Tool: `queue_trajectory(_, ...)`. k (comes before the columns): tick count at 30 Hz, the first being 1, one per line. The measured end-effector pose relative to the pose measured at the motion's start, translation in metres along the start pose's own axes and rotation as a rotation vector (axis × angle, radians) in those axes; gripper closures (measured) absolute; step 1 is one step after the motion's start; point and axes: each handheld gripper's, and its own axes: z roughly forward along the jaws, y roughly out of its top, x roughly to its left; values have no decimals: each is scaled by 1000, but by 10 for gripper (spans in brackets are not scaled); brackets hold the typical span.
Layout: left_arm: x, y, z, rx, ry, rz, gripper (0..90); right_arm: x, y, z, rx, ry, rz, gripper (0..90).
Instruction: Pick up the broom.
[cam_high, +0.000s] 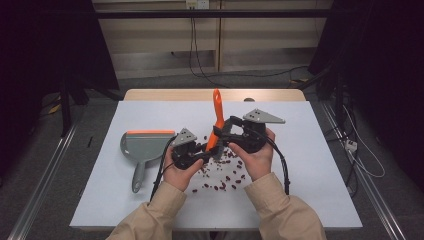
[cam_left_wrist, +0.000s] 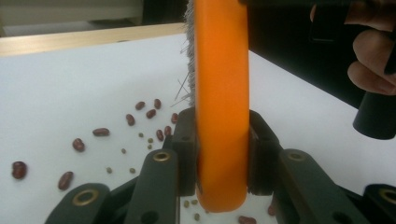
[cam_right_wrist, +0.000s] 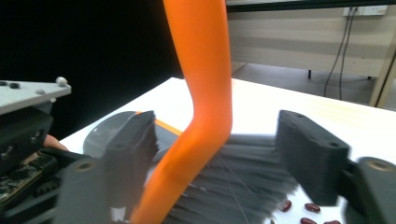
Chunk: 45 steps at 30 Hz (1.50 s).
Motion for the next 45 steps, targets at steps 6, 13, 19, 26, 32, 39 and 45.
queue_trajectory(6,1,-1,-1,-10,28,12,703,3,-5,1,19,-28,36,165)
queue_trajectory(13,-1,-2,-2,-19,60,27,704,12,-9,8,42,-72,67,145)
queue_trajectory(19,-5,-2,-2,-34,83,46,704,17,-12,20,50,-88,118,167)
queue_trajectory(26,-8,-3,-4,-59,97,56,700,22,-13,27,59,-91,142,230)
queue_trajectory(32,-15,-3,-3,-66,123,122,690,21,-13,28,74,-93,186,310)
queue_trajectory(39,-22,-3,-2,-82,174,178,645,21,-10,27,85,-58,253,478)
queue_trajectory(45,-23,-2,-1,-95,222,214,604,22,-6,27,90,-40,297,587)
